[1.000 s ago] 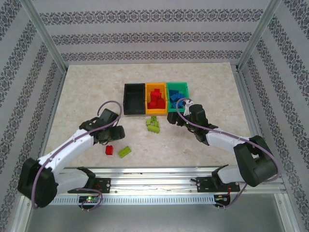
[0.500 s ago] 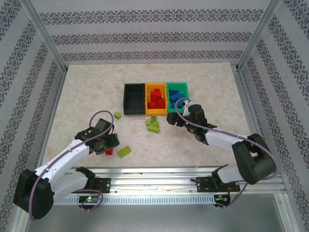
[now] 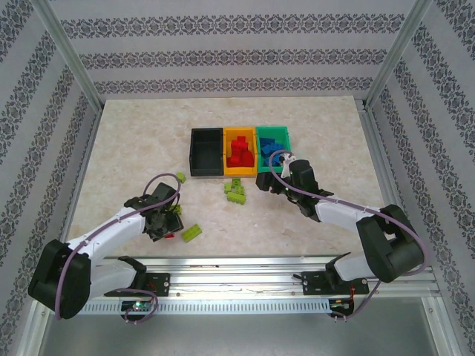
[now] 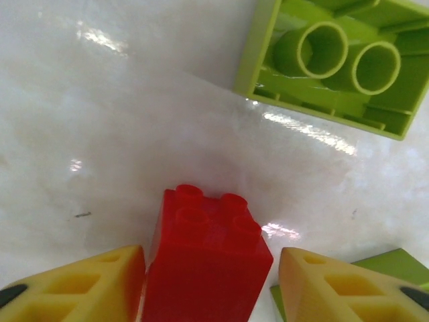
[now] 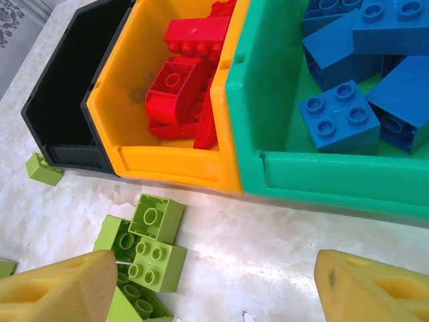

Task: Sort the legos into containers by color
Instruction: Pick up the lego from the bottom-left of the table.

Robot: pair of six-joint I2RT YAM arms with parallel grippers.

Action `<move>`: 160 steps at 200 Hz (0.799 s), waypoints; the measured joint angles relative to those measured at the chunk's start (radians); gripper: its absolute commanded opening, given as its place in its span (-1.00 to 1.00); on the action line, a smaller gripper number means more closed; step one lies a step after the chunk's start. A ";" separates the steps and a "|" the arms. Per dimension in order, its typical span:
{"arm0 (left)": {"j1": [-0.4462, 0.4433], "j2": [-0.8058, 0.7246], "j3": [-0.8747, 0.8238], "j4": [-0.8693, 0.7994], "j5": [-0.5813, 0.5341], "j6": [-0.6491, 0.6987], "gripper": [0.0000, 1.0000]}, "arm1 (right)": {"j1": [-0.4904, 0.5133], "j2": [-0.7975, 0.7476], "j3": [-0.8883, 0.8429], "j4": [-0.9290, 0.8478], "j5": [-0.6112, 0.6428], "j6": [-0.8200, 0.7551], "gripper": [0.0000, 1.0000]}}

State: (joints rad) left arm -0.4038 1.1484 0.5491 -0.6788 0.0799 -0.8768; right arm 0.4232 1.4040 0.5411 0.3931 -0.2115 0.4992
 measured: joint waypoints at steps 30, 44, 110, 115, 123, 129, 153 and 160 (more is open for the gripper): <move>0.000 0.008 -0.002 0.036 0.031 0.007 -0.23 | 0.000 0.000 0.000 0.000 0.000 0.000 0.55; 0.000 0.008 -0.002 0.044 0.042 0.009 -0.36 | 0.000 0.003 0.000 0.000 0.000 0.000 0.55; 0.000 0.005 -0.004 0.136 0.120 0.013 -0.47 | 0.000 0.013 0.002 0.000 -0.001 0.000 0.56; 0.000 0.005 -0.004 0.145 0.127 0.013 -0.47 | 0.000 0.014 0.002 0.000 -0.001 0.000 0.55; 0.000 0.010 -0.004 0.158 0.138 0.013 -0.48 | 0.000 0.014 0.002 0.000 -0.001 0.000 0.55; 0.000 0.015 -0.004 0.169 0.150 0.013 -0.48 | 0.000 0.014 0.002 0.000 -0.003 0.000 0.55; 0.000 0.043 -0.004 0.223 0.192 0.012 -0.49 | 0.000 0.024 0.003 0.000 -0.005 0.000 0.55; 0.000 0.049 -0.002 0.238 0.203 0.012 -0.49 | 0.000 0.027 0.004 0.000 -0.005 0.000 0.55</move>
State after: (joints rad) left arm -0.4038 1.1973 0.5476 -0.4404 0.2829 -0.8650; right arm 0.4236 1.4311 0.5449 0.3935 -0.2161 0.4995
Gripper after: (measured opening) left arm 0.316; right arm 0.777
